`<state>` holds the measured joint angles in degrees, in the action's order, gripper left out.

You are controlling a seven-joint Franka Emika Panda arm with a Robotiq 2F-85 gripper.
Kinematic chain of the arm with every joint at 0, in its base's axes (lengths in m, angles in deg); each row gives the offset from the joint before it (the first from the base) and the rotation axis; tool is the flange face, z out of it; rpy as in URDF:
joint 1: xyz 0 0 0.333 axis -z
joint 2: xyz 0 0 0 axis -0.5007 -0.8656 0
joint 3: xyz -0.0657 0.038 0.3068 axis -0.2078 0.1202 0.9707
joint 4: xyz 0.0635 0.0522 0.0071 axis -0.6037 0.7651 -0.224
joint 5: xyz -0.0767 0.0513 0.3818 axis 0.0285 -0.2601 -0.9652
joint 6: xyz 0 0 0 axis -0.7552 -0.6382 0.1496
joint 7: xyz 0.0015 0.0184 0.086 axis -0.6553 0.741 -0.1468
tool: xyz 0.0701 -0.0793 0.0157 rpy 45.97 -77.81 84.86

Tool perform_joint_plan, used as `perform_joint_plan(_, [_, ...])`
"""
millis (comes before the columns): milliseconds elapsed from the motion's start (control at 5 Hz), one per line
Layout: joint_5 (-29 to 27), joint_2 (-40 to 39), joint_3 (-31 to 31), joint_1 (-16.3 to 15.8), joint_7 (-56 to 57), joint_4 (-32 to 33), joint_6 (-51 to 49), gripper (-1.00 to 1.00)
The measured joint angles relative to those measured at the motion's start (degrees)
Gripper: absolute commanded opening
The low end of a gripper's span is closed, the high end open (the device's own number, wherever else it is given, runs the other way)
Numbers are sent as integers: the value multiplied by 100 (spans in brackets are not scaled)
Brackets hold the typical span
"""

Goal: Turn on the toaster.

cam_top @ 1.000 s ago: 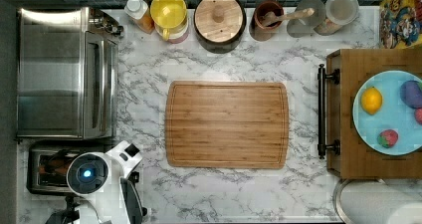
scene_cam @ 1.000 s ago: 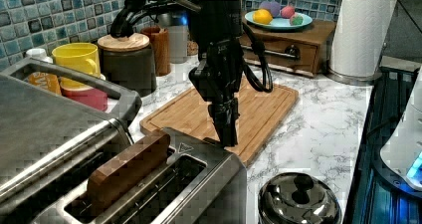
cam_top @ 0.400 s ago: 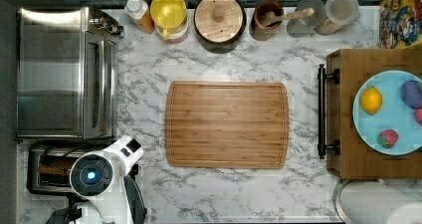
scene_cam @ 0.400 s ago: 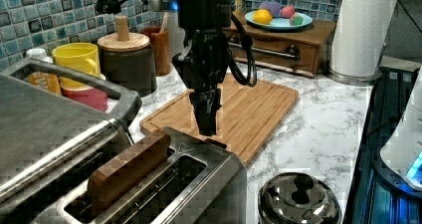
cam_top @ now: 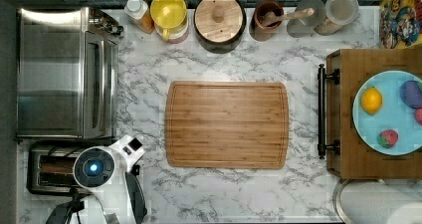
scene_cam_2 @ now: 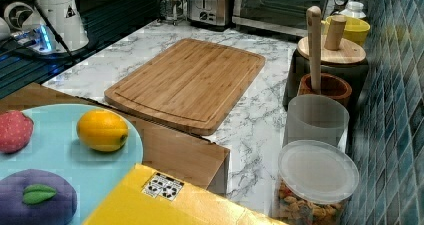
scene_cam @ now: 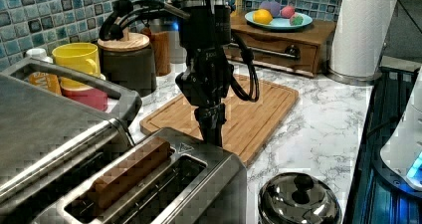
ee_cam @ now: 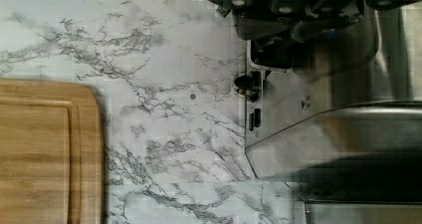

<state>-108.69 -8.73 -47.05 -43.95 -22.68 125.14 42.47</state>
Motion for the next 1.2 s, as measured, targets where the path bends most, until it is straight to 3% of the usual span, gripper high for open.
perform_joint_plan(400, [8,-526,-45,38,-6,-190,-17,-100])
perform_joint_plan(800, [197,-1281,-200,29,-14,-783,-380,-100])
perform_joint_plan(1200, [418,-1310,-236,-63,-57,-873,-478,-100])
